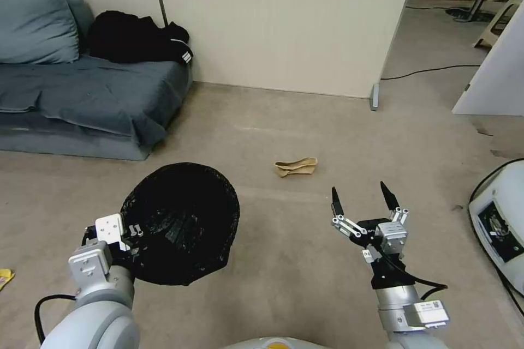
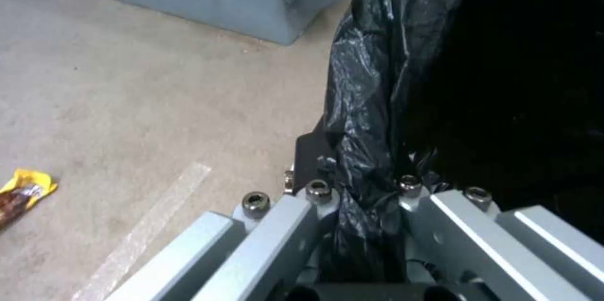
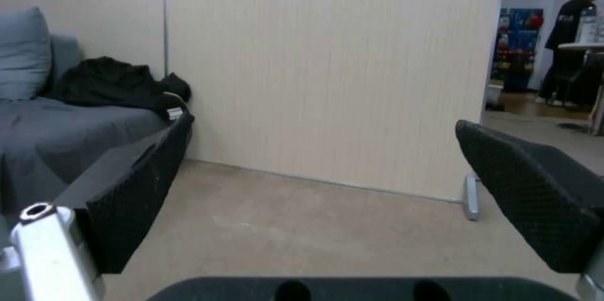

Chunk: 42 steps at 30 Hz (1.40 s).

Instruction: Pick up the trash bin, then pick up the garbage from the floor and place it into the trash bin.

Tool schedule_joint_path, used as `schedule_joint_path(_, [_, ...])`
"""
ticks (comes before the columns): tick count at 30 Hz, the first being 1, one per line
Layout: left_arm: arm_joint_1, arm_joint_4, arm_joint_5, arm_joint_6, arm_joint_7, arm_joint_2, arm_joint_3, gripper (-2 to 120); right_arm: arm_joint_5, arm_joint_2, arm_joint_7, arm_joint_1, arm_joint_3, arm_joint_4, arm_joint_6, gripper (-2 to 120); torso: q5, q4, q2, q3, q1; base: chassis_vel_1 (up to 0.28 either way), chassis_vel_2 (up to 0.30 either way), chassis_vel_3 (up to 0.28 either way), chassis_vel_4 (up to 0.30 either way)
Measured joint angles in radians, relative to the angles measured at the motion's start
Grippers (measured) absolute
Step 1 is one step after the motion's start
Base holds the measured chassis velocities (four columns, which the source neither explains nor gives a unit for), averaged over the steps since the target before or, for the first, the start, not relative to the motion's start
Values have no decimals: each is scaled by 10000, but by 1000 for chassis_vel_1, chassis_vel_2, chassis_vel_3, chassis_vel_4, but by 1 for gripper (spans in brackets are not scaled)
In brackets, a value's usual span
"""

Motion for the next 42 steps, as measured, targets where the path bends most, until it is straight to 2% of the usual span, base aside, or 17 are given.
schedule_joint_path(11, [34,12,63,1,36,38,-22,0,-27,-25,0,113,8,-121,-50,100,-1,-1,0,0,0,-104,103,106,-114])
schedule_joint_path(22, [102,20,67,1,39,34,-100,0,-66,-465,-19,382,-58,-262,-151,100,1,-1,0,1,0,-68,66,72,-65])
schedule_joint_path(26, [168,26,84,-9,42,51,-152,0,118,-1077,-135,874,-104,-560,-140,100,0,-2,0,1,0,0,0,0,0])
schedule_joint_path(28, [204,27,87,-18,44,64,-186,0,370,-1655,-174,1446,-147,-903,-134,100,0,-1,0,0,0,0,0,0,0])
schedule_joint_path(29, [204,27,87,-18,44,64,-186,0,370,-1655,-174,1446,-147,-903,-134,100,0,-1,0,0,0,0,0,0,0])
schedule_joint_path(32, [229,29,103,-52,51,73,-231,0,550,-2589,-260,2569,-172,-1734,-117,100,2,-2,0,0,0,0,0,0,0])
schedule_joint_path(33, [229,29,103,-52,51,73,-231,0,550,-2589,-260,2569,-172,-1734,-117,100,2,-2,0,0,0,0,0,0,0])
schedule_joint_path(38, [284,29,293,-136,91,44,-244,0,313,-4266,-475,4427,-795,-3627,-33,100,5,-4,-1,1,0,0,0,0,0])
schedule_joint_path(39, [284,29,293,-136,91,44,-244,0,313,-4266,-475,4427,-795,-3627,-33,100,5,-4,-1,1,0,0,0,0,0])
schedule_joint_path(42, [347,29,502,-188,145,-41,-205,0,96,-5406,-906,5821,-1644,-4884,-80,100,0,0,-1,1,0,0,0,0,0])
